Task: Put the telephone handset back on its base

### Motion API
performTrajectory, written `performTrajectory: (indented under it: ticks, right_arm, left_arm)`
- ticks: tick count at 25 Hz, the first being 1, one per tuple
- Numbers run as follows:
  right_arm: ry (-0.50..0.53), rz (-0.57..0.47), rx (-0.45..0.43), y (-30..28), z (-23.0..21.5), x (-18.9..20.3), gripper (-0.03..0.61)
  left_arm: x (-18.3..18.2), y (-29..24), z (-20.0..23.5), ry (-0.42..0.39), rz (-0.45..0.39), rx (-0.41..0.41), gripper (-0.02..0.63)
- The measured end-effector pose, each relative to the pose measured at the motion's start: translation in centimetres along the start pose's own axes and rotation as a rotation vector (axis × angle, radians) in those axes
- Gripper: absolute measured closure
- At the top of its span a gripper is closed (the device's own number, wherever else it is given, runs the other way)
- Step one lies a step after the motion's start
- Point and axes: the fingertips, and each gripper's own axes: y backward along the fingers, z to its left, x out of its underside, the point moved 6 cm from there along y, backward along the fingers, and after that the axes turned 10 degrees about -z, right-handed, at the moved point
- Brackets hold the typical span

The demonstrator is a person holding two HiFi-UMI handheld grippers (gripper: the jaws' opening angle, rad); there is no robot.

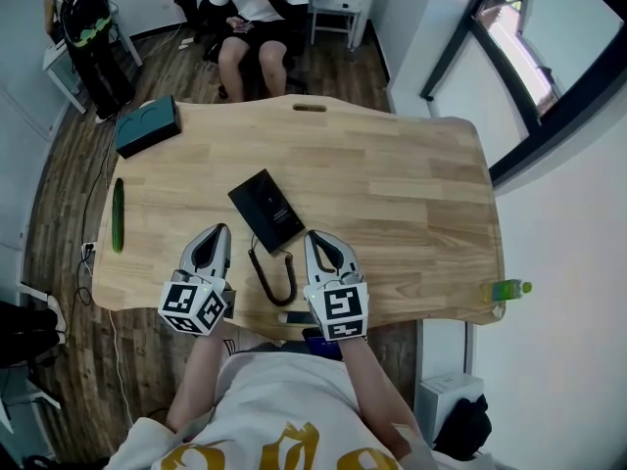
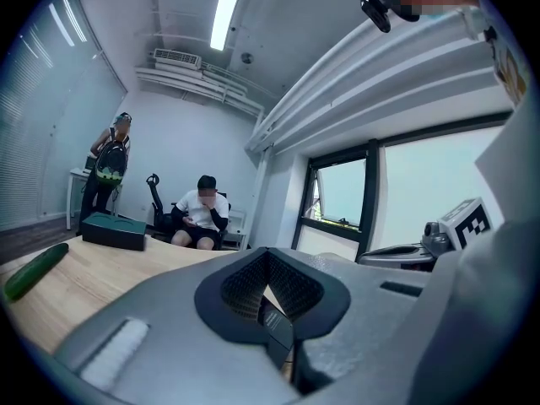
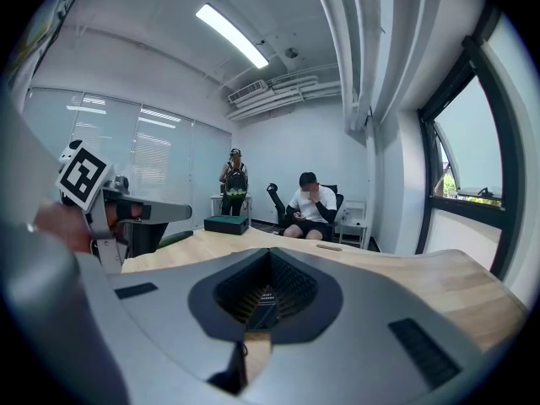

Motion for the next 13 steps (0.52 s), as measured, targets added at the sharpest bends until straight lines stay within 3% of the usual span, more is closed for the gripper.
performTrajectory:
  ticks: [13]
  right_arm:
    - [0.012,0.005,0.018,0.7,-0.4,-0.1,0.574]
  left_arm:
    - [-0.3,-0.5,-1.2,-0.092,0.013,0.043,0.611]
